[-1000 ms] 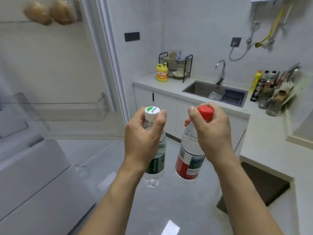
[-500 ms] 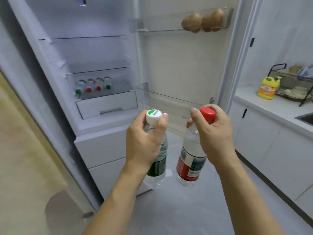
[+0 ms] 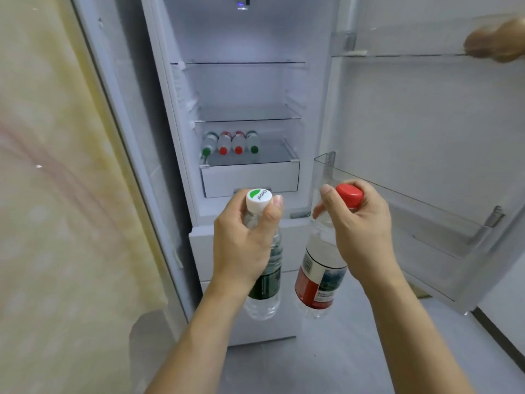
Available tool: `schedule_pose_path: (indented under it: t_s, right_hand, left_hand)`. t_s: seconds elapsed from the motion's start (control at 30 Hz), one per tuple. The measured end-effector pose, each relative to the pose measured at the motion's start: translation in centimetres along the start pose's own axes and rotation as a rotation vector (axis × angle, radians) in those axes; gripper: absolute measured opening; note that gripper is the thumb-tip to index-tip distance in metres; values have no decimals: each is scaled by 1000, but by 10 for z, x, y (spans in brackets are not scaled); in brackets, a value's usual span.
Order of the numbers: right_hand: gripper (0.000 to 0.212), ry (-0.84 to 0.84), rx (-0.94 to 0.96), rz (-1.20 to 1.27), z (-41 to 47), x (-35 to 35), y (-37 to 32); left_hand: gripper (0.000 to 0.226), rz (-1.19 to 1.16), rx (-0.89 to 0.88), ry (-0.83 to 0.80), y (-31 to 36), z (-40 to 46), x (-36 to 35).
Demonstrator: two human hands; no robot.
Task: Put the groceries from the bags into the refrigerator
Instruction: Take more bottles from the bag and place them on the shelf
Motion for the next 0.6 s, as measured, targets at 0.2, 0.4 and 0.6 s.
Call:
schedule_pose_path:
  t_s: [0.2, 0.4, 0.6]
  right_hand:
    - [23, -46, -27, 26, 52, -34, 39]
    - [22, -81, 8, 55, 119, -52, 68]
    - [22, -63, 41, 87, 183, -67, 91]
  left_hand:
    - [27, 20, 41, 68, -35, 40, -11]
    - [34, 82, -4, 146, -57, 94, -36]
    - [24, 64, -28, 242, -79, 145, -56]
Point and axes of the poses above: each hand's wrist, its own z-axis towards the middle knuckle, its own x-axis out of the back of the hand, y = z × x, the point moved 7 cm from there along z, towards the middle knuckle, and after that the axes turned 8 degrees about z, right-handed, at the moved point
